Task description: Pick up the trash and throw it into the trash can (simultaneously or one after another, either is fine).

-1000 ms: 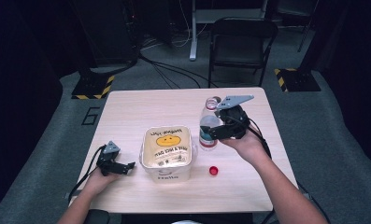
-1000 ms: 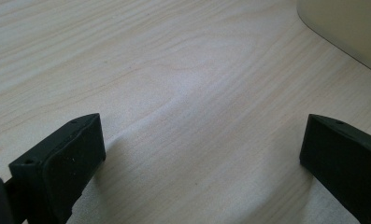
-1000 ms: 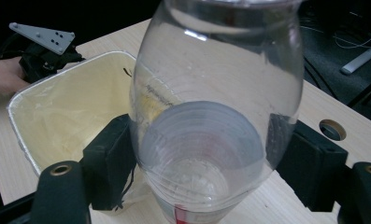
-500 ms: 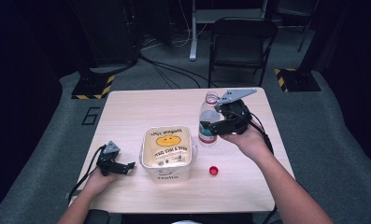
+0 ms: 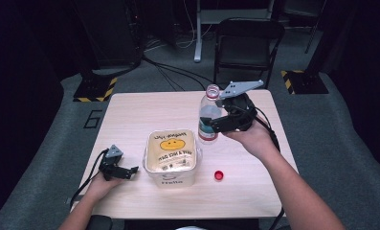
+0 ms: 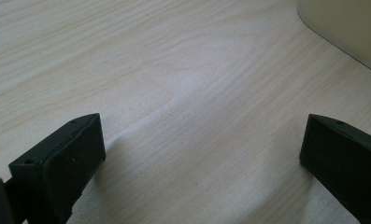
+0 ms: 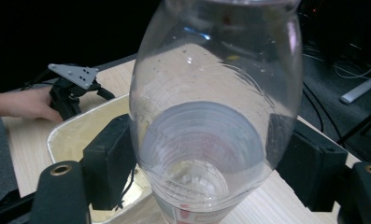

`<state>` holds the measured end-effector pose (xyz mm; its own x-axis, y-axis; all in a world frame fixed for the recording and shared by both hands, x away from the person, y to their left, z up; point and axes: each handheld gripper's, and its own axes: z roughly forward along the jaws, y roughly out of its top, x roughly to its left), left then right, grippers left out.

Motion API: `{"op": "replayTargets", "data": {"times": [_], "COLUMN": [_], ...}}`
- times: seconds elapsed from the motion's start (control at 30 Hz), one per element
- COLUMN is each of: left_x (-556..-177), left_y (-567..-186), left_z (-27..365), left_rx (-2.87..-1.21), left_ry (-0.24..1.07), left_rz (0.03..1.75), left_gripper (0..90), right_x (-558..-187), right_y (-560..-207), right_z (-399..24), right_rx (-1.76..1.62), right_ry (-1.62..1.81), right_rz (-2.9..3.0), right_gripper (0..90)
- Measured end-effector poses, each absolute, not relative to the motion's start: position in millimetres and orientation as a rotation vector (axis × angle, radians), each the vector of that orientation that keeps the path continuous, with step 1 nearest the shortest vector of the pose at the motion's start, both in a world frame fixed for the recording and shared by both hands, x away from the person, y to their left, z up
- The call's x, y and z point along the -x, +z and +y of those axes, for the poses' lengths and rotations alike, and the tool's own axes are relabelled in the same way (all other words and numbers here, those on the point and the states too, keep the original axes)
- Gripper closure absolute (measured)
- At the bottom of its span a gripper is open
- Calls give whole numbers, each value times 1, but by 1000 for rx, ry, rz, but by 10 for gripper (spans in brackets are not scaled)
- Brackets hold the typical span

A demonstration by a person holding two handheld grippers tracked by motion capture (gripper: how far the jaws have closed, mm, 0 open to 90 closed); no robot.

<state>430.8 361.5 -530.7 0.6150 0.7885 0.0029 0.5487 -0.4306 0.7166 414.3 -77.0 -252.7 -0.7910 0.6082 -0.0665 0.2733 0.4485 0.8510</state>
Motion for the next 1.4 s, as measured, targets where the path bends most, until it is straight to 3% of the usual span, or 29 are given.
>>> {"op": "replayTargets", "data": {"times": [0.83, 1.4], "left_x": [-431, -431], "left_y": [-531, -531], "left_z": [362, 361], "left_rx": [-2147, -2146], "left_ry": [446, 445], "left_rz": [1046, 1046], "left_gripper": [0, 0], "right_x": [-419, -424], "right_y": [-257, -278], "right_z": [-31, -7], "right_rx": [-631, -625], "right_ry": [1331, 1326], "right_rz": [2403, 2433], "right_gripper": [248, 248]}}
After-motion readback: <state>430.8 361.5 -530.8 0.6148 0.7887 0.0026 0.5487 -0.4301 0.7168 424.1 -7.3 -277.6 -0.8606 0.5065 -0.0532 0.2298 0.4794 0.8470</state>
